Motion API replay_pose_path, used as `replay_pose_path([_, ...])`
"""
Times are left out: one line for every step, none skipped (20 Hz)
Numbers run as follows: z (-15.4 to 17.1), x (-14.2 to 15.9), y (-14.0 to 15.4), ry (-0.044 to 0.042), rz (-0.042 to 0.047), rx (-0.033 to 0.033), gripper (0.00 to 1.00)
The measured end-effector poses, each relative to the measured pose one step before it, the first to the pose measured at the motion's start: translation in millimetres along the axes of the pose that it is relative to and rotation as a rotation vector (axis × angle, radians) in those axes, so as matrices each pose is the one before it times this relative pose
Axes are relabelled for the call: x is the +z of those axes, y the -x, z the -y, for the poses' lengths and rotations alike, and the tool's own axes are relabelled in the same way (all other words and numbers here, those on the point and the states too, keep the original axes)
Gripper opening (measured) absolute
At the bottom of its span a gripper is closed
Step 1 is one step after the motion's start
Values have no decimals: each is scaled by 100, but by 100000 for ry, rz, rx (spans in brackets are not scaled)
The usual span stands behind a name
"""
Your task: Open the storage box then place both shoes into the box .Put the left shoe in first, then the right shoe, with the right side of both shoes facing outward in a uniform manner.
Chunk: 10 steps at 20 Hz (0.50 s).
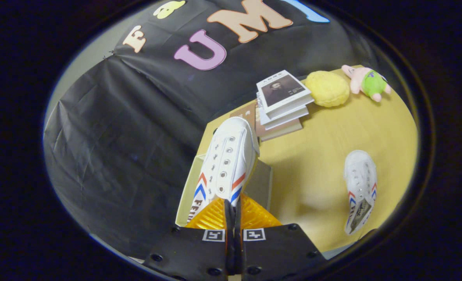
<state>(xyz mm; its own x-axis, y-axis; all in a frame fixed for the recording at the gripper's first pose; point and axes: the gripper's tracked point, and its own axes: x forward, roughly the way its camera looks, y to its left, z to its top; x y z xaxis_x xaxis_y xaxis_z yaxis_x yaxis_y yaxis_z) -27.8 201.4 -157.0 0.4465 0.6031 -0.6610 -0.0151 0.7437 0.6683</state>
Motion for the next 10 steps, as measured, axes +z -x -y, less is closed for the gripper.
replay_pose_path([-1054,-364,-695,-197,-1384,1529,3])
replay_pose_path([-945,-478,-732,189,-1202,529,3])
replay_pose_path([-776,-497,-885,803,-1244,80,3])
replay_pose_path([-618,-627,-882,1067,-1119,-415,3])
replay_pose_path([-237,-618,-702,685,-736,-867,3])
replay_pose_path([-377,-550,-854,596,-1146,-774,3])
replay_pose_path([-340,-439,-964,-211,-847,-838,3])
replay_pose_path([-289,-507,-874,-148,-1104,-866,3])
replay_pose_path([-128,-458,-802,-426,-901,-997,3])
replay_pose_path([-5,-522,-695,-216,-717,-1227,3])
